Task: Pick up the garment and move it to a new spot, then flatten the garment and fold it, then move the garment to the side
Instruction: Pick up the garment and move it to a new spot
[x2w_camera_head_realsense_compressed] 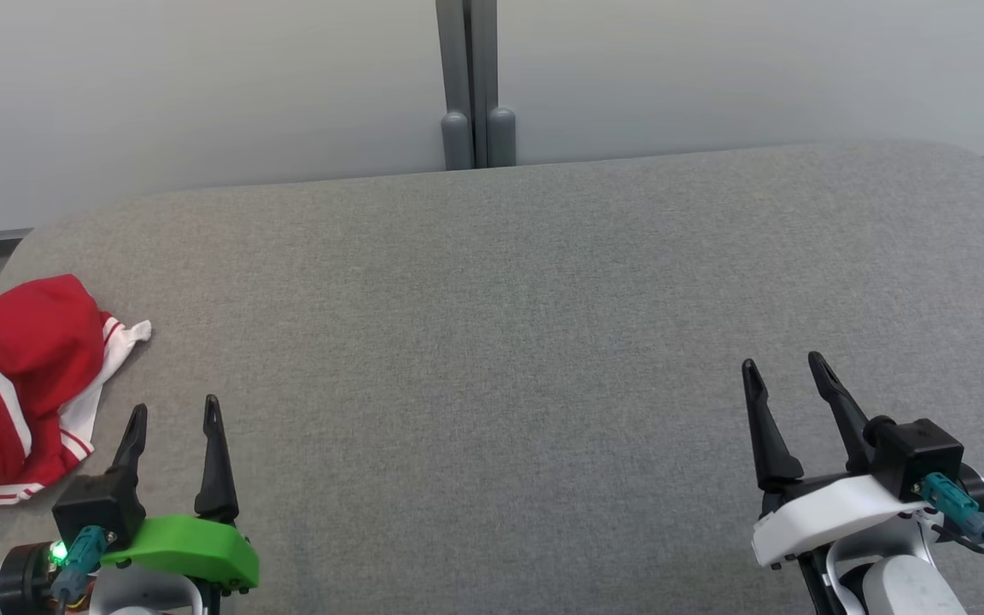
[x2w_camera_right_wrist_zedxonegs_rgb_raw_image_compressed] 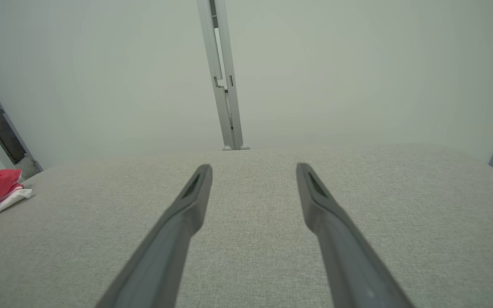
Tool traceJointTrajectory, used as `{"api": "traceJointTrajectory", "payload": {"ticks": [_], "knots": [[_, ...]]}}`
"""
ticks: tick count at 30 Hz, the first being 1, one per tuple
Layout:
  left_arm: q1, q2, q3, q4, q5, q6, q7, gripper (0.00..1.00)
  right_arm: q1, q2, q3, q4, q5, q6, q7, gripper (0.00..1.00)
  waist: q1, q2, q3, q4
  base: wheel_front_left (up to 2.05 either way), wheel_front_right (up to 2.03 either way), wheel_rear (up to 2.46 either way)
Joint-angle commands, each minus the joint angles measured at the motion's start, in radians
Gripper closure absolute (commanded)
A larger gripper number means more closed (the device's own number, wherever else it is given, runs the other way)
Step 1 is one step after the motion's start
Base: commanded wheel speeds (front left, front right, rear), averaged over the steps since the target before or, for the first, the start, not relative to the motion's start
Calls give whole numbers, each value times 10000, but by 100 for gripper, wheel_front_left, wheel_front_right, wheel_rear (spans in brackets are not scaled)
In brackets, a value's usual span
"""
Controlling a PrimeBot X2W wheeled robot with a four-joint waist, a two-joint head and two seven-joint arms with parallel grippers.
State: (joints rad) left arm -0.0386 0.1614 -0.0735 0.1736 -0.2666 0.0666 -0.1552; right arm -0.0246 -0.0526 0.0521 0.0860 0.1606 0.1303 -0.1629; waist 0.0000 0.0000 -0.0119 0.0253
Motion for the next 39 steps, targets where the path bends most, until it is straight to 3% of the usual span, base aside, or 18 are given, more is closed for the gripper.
{"api": "traceJointTrajectory", "payload": {"ticks": [1, 10, 30, 39], "knots": [[90, 75, 4, -6, -121, 63, -34, 0, 109, -7, -13, -19, 50, 8, 23, 0, 0, 0, 16, 73, 0, 0, 0], [4, 233, 37, 52, -119, 136, -93, 0, 155, 4, 119, 12, 110, 8, 16, 0, 0, 0, 87, 883, 0, 0, 0], [149, 477, 243, 135, -246, 364, -320, 0, 52, 13, 411, 321, 263, 6, -62, 0, 0, 0, 160, 3532, 0, 0, 0], [265, 519, 314, 109, -373, 464, -392, 0, -16, 11, 559, 349, 282, 6, -21, 0, 0, 0, 256, 4289, 0, 0, 0]]}}
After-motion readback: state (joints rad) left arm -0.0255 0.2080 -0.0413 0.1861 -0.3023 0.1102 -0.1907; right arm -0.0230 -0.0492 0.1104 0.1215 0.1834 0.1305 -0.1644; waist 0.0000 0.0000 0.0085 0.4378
